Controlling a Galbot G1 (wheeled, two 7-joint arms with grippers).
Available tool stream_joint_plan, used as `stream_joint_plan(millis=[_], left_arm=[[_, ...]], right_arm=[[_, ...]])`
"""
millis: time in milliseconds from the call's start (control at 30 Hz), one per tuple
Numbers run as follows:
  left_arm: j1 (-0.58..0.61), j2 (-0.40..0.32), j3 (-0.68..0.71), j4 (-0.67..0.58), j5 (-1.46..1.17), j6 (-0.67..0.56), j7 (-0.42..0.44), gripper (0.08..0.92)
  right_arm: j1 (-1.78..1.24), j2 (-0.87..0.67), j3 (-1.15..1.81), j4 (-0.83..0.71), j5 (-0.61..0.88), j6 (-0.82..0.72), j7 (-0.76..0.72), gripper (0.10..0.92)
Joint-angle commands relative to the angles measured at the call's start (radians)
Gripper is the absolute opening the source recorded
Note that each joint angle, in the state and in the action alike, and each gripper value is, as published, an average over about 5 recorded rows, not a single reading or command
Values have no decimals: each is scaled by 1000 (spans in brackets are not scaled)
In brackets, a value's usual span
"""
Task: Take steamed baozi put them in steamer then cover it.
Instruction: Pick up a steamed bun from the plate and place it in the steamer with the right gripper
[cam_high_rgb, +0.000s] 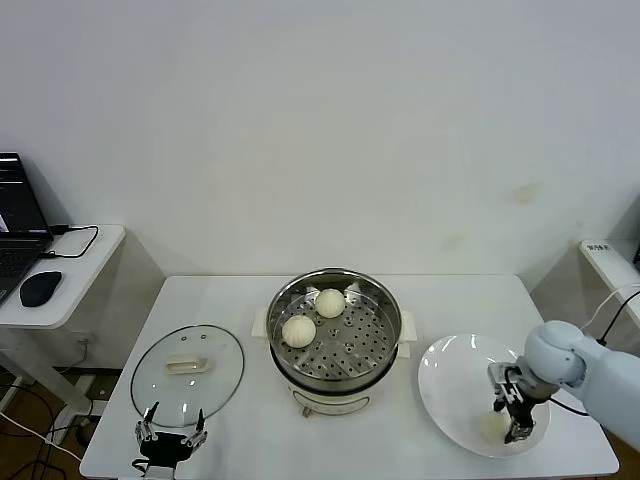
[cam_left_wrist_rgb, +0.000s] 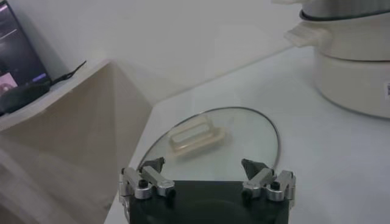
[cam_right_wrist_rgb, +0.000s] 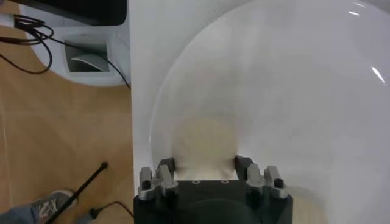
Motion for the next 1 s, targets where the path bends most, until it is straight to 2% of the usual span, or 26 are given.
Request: stream_joint_plan(millis=[33,233,400,700,1000], left_arm=[[-3,-1,3,-2,1,-1,-3,823],[-14,0,2,-4,0,-3,-7,823],[-27,0,-7,0,0,-6,-14,823],[-35,-7,-19,-6,-5,-17,-30,823],[-24,-11,-36,-33,-10,-26,-46,823]], right_arm=[[98,-12,8,3,72,-5,-9,557],[279,-32,31,11,167,-7,-48,552],[600,0,-153,-2,261,-5,-71,558],[989,275,-381,-136,422,37,-108,554],[1043,479,-459,-191,500,103,-110,551]])
